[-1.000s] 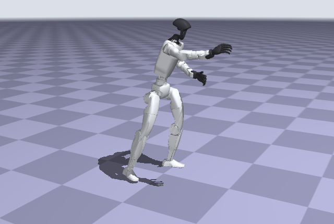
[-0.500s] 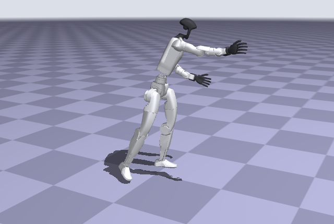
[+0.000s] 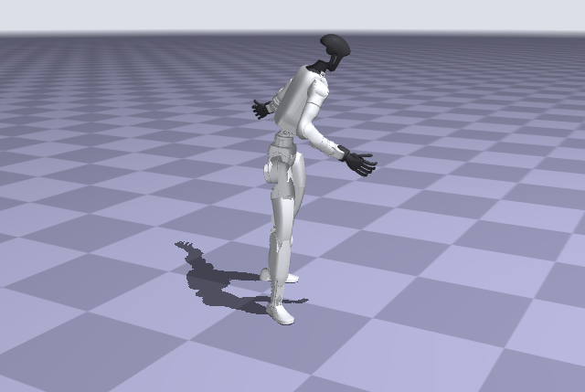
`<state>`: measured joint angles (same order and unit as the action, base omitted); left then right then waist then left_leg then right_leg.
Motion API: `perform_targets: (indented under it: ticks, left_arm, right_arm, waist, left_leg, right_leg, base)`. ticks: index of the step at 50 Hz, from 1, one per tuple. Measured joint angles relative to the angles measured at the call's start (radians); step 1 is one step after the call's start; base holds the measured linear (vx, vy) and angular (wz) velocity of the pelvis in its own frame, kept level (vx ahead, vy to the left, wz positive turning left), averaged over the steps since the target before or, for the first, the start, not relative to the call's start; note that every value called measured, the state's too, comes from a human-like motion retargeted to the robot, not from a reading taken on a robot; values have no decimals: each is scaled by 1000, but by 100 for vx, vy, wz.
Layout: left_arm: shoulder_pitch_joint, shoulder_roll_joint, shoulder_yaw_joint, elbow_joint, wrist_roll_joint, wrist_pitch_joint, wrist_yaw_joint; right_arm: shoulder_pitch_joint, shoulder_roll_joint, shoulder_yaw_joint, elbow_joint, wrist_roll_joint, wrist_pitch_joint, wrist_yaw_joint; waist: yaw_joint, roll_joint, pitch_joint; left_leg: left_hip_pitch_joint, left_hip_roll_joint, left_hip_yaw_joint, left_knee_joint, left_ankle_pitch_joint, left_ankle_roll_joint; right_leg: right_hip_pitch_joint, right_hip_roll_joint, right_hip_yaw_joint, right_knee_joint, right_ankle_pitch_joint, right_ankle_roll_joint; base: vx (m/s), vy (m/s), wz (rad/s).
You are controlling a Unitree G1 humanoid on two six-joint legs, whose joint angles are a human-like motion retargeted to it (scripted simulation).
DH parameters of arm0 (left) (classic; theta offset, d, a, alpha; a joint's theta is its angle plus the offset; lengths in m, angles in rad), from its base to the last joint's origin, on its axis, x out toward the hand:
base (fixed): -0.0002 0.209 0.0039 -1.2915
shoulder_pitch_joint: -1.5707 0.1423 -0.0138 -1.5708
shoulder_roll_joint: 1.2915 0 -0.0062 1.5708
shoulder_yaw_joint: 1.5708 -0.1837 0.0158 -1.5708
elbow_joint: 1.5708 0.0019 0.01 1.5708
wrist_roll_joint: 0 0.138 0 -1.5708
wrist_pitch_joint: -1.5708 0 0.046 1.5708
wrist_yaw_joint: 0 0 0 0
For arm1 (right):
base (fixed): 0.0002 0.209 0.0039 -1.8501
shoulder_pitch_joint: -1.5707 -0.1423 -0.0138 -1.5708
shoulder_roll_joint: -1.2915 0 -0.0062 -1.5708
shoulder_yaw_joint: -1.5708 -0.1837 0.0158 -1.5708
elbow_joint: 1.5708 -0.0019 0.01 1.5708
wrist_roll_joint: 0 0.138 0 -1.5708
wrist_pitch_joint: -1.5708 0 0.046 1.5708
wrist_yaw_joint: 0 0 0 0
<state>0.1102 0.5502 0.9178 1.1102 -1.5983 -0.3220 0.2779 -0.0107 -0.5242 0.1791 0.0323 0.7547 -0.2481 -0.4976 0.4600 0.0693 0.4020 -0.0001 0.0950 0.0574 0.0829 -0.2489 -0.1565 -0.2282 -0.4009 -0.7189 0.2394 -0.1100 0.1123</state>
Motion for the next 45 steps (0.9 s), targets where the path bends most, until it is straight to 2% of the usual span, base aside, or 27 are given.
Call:
perform_targets:
  ticks: [3,6,7,8,9,10,12,13,15,17,18,20,21,22,23,25,26,27,28,29,30,32,35,38,42,45]
  left_arm:
    - [6,160,22,-165,13,-27,-64]
    - [-31,309,-10,-386,21,-65,-118]
    - [-51,370,-28,-437,68,-80,-67]
    - [-58,451,-64,-433,257,-75,95]
    - [-115,516,-92,-502,241,-102,124]
    - [-198,572,-116,-607,122,-143,87]
    - [-322,754,-218,-621,195,-104,-24]
    - [-429,839,-298,-622,169,-84,-87]
    - [-685,982,-488,-553,238,-11,-109]
    - [-1125,999,-884,-459,401,105,-167]
    - [-1362,948,-1140,-405,495,138,-180]
    - [-1927,779,-1865,-277,702,183,-229]
    - [-2073,711,-2137,-279,825,185,-247]
    - [-2146,659,-2318,-309,983,184,-261]
    - [-2071,643,-2318,-396,1209,176,-264]
    - [-1992,603,-2318,-599,1617,175,-263]
    - [-1997,564,-2318,-681,1918,174,-222]
    - [-1995,523,-2318,-764,2083,165,-206]
    - [-1979,479,-2318,-847,1975,138,-240]
    - [-1935,459,-2318,-932,1862,129,-257]
    - [-1877,452,-2318,-1018,1745,128,-266]
    - [-1756,436,-2312,-1150,1699,113,-229]
    - [-1534,454,-2206,-1299,1727,83,-252]
    - [-1204,477,-2014,-1357,1670,80,-263]
    - [-777,457,-1742,-1374,1617,68,-220]
    - [-514,390,-1551,-1368,1580,67,-203]
  right_arm:
    - [153,55,-23,-32,26,-14,26]
    - [262,35,-54,-52,-41,23,127]
    - [282,22,-61,-59,-50,25,137]
    - [290,21,-64,-82,29,-12,81]
    - [284,13,-57,-91,47,-25,59]
    - [271,0,-46,-94,34,-28,54]
    - [213,-51,-26,-81,-25,11,126]
    - [176,-45,15,-99,99,-1,179]
    - [52,-80,103,-57,18,-48,10]
    - [-67,-105,183,-16,-74,17,63]
    - [-102,-113,213,2,-111,20,33]
    - [-121,-42,204,13,-115,18,56]
    - [-145,-9,215,10,-107,22,89]
    - [-157,-3,223,2,-101,28,127]
    - [-147,-51,223,-17,-96,34,175]
    - [-110,-101,234,-71,-18,7,218]
    - [-84,-121,217,-87,-60,22,256]
    - [-76,-147,213,-87,-240,60,257]
    - [-102,-189,235,-55,-698,146,185]
    - [-80,-150,218,-72,-635,132,208]
    - [-33,-70,182,-115,-310,68,279]
    - [40,-34,117,-169,-129,30,306]
    - [138,-69,1,-227,-167,28,347]
    - [238,-95,-100,-293,-211,43,363]
    - [309,-85,-182,-351,-146,-2,354]
    - [302,-54,-190,-342,-45,-19,411]
  waist:
    - [-49,52,-62]
    - [-114,128,-127]
    - [-138,154,-143]
    - [-165,180,-153]
    - [-196,199,-158]
    - [-227,215,-160]
    - [-308,241,-151]
    - [-367,248,-145]
    - [-511,258,-116]
    - [-643,262,-89]
    - [-694,275,-87]
    - [-737,213,-87]
    - [-772,186,-62]
    - [-808,177,-38]
    - [-844,207,-19]
    - [-918,224,21]
    - [-936,210,37]
    - [-948,183,54]
    - [-948,131,75]
    - [-960,84,87]
    - [-978,39,95]
    - [-979,-26,99]
    - [-954,-93,101]
    - [-907,-139,96]
    - [-833,-188,92]
    - [-765,-208,86]
  left_leg:
    - [16,9,24,17,-10,-30]
    - [31,25,60,52,-15,-55]
    - [35,27,76,70,-15,-57]
    - [36,28,95,93,-14,-55]
    - [37,26,116,117,-7,-52]
    - [36,23,137,141,3,-48]
    - [25,15,183,217,25,-35]
    - [12,12,203,265,36,-30]
    - [-22,4,245,360,55,-13]
    - [-40,-2,295,422,52,-1]
    - [-61,6,320,457,41,12]
    - [-62,3,383,462,19,18]
    - [-70,9,403,457,5,30]
    - [-74,12,420,442,-6,38]
    - [-69,9,428,406,-13,41]
    - [-56,-2,419,316,-17,41]
    - [-51,-8,401,269,-12,42]
    - [-46,-14,384,226,-5,42]
    - [-41,-18,367,190,3,38]
    - [-45,-18,350,164,11,32]
    - [-52,-17,331,143,19,23]
    - [-70,-7,317,123,26,2]
    - [-95,18,340,112,30,-16]
    - [-109,59,401,99,41,-24]
    - [-119,130,494,75,77,-37]
    - [-122,172,493,60,141,-47]
  right_leg:
    - [-11,5,-6,16,-28,-34]
    - [-30,7,64,79,-72,-28]
    - [-36,11,89,87,-80,-19]
    - [-39,19,113,82,-83,-7]
    - [-39,29,136,63,-80,2]
    - [-38,40,159,38,-75,10]
    - [-26,60,212,-23,-56,23]
    - [-15,68,234,-59,-43,28]
    - [4,73,273,-128,-19,42]
    - [-28,41,314,-62,-41,102]
    - [10,60,317,-154,-14,75]
    - [-14,42,359,-110,-42,118]
    - [26,69,368,-210,-4,81]
    - [54,89,382,-280,22,56]
    - [55,100,405,-289,24,57]
    - [57,123,458,-302,28,59]
    - [56,134,490,-302,29,64]
    - [54,145,524,-301,29,69]
    - [52,155,561,-300,29,70]
    - [50,163,594,-301,30,68]
    - [48,171,625,-304,32,63]
    - [43,180,683,-308,34,64]
    - [41,182,762,-315,37,71]
    - [48,181,818,-317,36,76]
    - [78,189,850,-309,15,74]
    - [119,204,847,-298,-14,54]
  base:
    - [24,-23,-42]
    - [25,-21,-66]
    - [23,-20,-100]
    - [21,-19,-114]
    - [19,-19,-128]
    - [16,-18,-140]
    - [13,-15,-143]
    - [11,-12,-129]
    - [11,-8,-109]
    - [12,-3,-91]
    - [10,0,-93]
    - [11,2,-113]
    - [11,4,-133]
    - [13,6,-145]
    - [17,7,-158]
    - [20,9,-176]
    - [21,10,-191]
    - [20,11,-205]
    - [19,12,-205]
    - [18,11,-197]
    - [19,12,-182]
    - [19,14,-171]
    - [18,16,-157]
    - [17,17,-124]
    - [17,19,-61]
    - [19,22,3]
